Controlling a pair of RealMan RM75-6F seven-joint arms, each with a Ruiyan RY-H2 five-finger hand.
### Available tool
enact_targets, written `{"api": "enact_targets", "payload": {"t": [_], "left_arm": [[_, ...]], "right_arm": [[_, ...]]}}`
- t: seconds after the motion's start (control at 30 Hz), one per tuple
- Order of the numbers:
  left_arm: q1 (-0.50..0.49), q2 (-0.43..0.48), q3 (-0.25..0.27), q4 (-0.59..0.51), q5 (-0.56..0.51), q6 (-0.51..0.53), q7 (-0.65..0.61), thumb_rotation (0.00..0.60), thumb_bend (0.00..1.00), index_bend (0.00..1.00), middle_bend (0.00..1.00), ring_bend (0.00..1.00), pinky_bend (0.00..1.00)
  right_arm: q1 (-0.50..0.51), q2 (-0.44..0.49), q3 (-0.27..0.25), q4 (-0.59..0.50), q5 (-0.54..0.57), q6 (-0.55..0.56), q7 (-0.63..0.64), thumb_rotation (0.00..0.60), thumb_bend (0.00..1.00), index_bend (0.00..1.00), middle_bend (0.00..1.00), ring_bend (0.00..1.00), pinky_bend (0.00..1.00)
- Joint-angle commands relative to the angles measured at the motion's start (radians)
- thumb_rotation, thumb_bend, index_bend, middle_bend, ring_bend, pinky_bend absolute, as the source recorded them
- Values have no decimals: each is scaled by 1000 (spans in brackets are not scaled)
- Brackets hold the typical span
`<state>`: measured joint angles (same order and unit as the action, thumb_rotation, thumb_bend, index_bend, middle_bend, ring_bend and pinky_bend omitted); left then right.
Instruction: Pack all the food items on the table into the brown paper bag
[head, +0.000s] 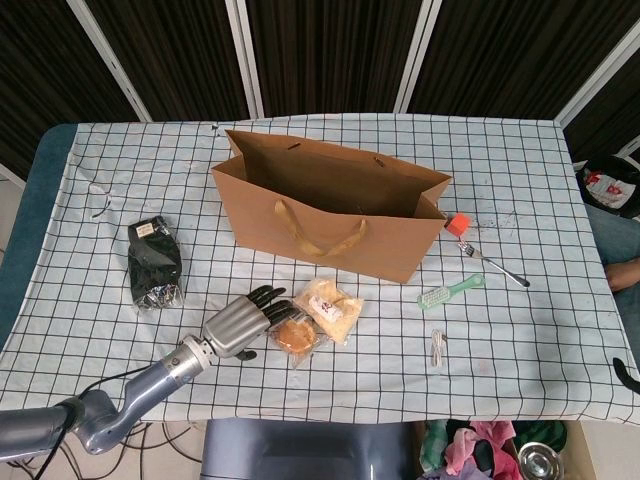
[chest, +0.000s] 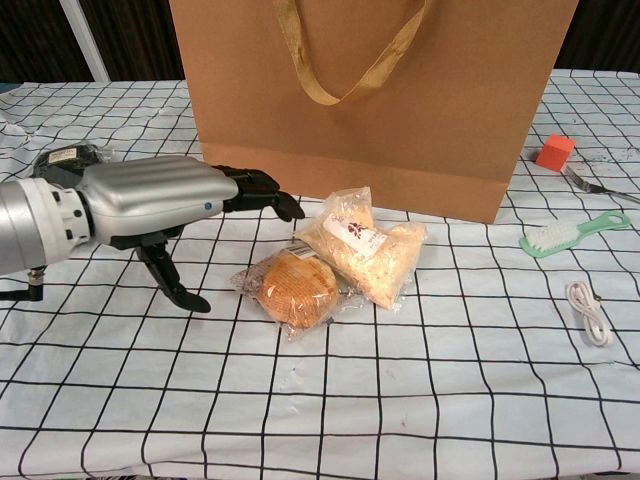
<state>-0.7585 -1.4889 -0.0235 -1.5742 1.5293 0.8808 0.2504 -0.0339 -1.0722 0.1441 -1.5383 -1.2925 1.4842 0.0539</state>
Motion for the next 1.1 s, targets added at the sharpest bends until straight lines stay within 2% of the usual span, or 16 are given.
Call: {"api": "enact_targets", "payload": {"t": [0.03,0.23,0.4,0.73,0.93,1.1], "left_arm": [[-22,-36,-11,19,-28,-35,6,600,47,139,161,7,120],[-49,-87,-14,56,-36,-68,11,600,56,146,171,47,133],[-61,-120,-17,86,-48,-81,10,600,121,171,225,101,173],[-77,-155,-13,132,-52,-86,7,600,205,222,293,147,200],[-74,-166,-12,154,-29,-45,-13,600,323,322,413,256,296],[-55,-128,-19,116,-3,24,-29,600,337,349,434,269,306]], "right_arm": [[1,0,-1,1,-1,-2,0,600,225,10,100,185,194],[2,-1,-2,1,-2,-4,0,600,226,10,100,185,194],[0,0,0,2,0,-3,3,600,226,10,100,185,194],[1,0,-1,5,0,-7,8,600,225,10,100,185,194],[1,1,-1,5,-1,-7,8,600,226,10,100,185,194],[4,-1,-4,5,-5,-11,8,600,226,10,100,185,194]]}}
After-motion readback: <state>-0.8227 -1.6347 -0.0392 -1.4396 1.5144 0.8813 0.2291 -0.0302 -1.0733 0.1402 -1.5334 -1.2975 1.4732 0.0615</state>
